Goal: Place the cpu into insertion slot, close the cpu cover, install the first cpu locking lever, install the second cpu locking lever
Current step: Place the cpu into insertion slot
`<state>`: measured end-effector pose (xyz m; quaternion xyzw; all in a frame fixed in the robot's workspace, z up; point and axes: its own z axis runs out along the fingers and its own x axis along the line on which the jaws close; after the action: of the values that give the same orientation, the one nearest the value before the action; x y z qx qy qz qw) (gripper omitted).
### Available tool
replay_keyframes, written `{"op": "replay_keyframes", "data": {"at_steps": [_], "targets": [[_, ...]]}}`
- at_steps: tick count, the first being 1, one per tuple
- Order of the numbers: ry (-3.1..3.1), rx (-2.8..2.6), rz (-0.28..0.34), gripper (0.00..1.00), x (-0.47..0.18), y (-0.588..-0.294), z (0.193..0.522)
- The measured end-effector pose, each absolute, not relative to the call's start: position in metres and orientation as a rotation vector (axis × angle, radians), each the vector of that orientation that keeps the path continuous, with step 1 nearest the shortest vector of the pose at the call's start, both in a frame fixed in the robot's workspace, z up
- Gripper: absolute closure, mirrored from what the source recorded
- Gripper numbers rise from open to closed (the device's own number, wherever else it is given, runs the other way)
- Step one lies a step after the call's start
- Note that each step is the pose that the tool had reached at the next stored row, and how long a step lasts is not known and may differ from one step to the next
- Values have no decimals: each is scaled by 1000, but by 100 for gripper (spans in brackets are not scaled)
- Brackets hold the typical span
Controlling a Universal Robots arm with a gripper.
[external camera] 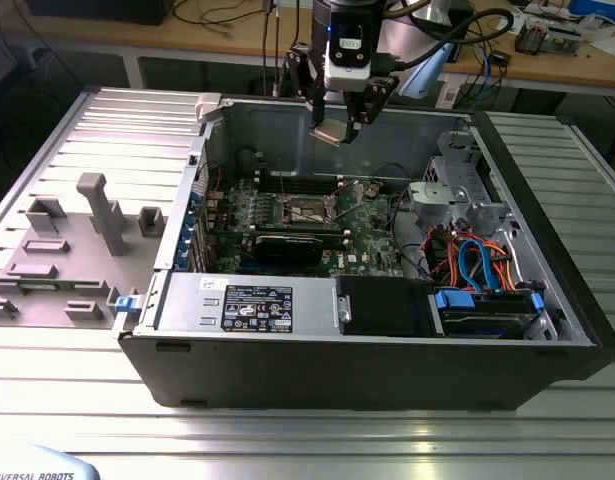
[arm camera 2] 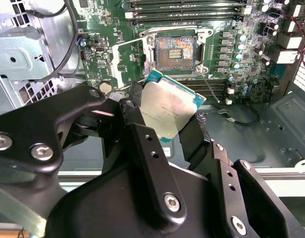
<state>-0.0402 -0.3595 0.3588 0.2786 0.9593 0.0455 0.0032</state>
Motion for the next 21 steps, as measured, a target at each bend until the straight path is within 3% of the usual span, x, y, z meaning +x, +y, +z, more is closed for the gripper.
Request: {"op": "replay_keyframes", "data": {"at_steps": [21], "targets": [[2988,932,142,46,-40,-359,357]]}}
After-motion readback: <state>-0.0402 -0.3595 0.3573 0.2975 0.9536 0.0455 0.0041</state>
